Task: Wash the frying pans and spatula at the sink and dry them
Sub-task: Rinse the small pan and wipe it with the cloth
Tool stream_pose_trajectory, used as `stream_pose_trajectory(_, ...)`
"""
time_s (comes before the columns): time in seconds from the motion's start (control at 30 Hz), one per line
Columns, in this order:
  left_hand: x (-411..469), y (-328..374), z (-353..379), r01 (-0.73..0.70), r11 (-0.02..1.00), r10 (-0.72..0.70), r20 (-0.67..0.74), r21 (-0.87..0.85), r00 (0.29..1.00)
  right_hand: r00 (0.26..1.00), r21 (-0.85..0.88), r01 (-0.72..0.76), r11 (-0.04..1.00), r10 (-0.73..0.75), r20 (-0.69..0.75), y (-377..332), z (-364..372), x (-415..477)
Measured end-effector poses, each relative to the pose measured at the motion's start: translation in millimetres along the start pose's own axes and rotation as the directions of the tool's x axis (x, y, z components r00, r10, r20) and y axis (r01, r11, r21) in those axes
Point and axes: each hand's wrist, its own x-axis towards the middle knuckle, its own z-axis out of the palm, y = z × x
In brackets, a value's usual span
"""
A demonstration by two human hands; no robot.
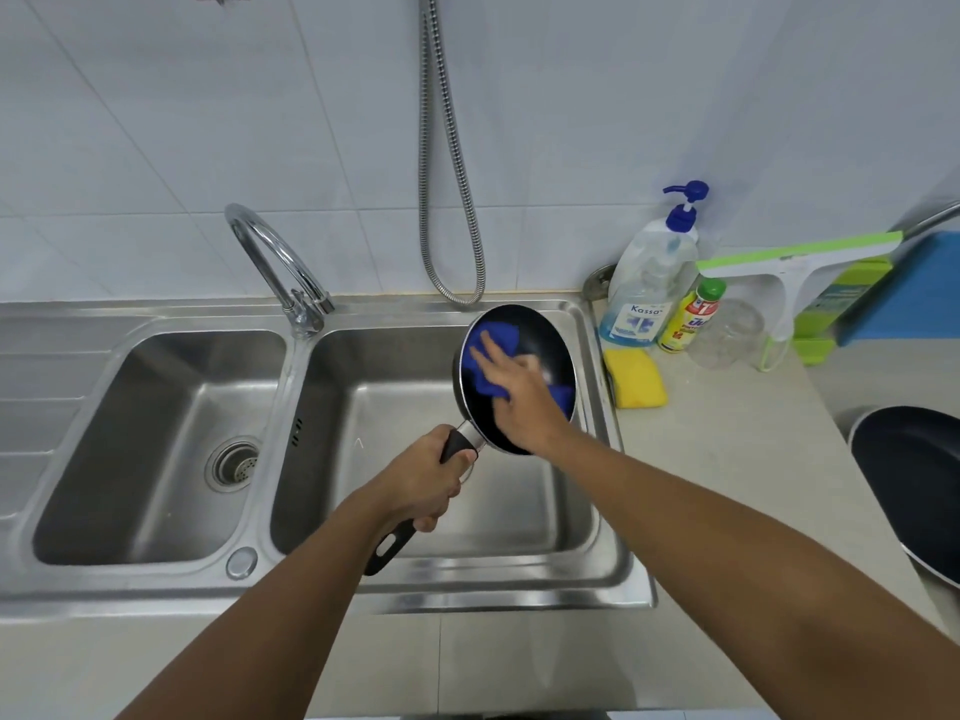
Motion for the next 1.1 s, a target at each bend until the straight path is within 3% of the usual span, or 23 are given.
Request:
stream_pose_trajectory(0.13,4,-12,-8,0.007,0.998,-0.012,-0.086,-0.065,0.996,0.978,0.043,0.089,0.995,-0.095,0.184,-4,8,-24)
stream_pose_trajectory(0.27,-9,-30,-5,0.036,0.982,-0.048,-0.061,-0.184,0.997,0.909,-0.169,0.176,0.97,-0.094,0.407,39,-7,-33)
stream_pose_trajectory(0.37,-13,-29,-3,0.021,0.982,-0.027,-0.031,-0.189,0.999,0.932,-0.435,0.189,0.88,-0.021,0.362,63,-32,-20)
stream_pose_trajectory(0.5,-11,-23,4,-0.018,0.977,0.007,-0.051,-0.214,0.999,0.959,-0.578,0.073,0.813,0.103,0.266,48,-34,-7)
stream_pose_trajectory(0.57,-5,-20,6,-0.044,0.974,0.026,-0.085,-0.221,0.996,0.948,-0.426,-0.112,0.898,0.225,0.224,40,-19,-10)
stream_pose_trajectory(0.63,2,-18,5,-0.058,0.977,0.033,-0.126,-0.207,0.992,0.929,-0.173,-0.197,0.965,0.24,0.281,34,1,-19)
stream_pose_trajectory(0.73,11,-19,1,-0.068,0.984,0.037,-0.186,-0.164,0.982,0.954,0.197,-0.152,0.969,0.092,0.286,15,20,-25)
stream_pose_trajectory(0.8,13,-19,-1,-0.068,0.985,0.033,-0.213,-0.159,0.977,0.973,0.283,-0.092,0.955,0.026,0.229,5,20,-26)
stream_pose_trajectory(0.87,13,-20,-4,-0.066,0.979,0.024,-0.212,-0.195,0.977,0.981,0.175,-0.008,0.985,-0.026,0.191,10,16,-24)
stream_pose_trajectory(0.93,9,-20,-5,-0.063,0.968,0.019,-0.181,-0.241,0.983,0.976,-0.11,0.027,0.994,-0.002,0.22,25,3,-21)
stream_pose_trajectory(1.0,2,-20,-4,-0.059,0.974,0.03,-0.134,-0.217,0.991,0.96,-0.421,0.058,0.905,0.065,0.274,35,-18,-13)
stream_pose_trajectory(1.1,-9,-21,2,-0.042,0.986,0.031,-0.069,-0.16,0.997,0.971,-0.552,-0.021,0.833,0.148,0.186,35,-40,9)
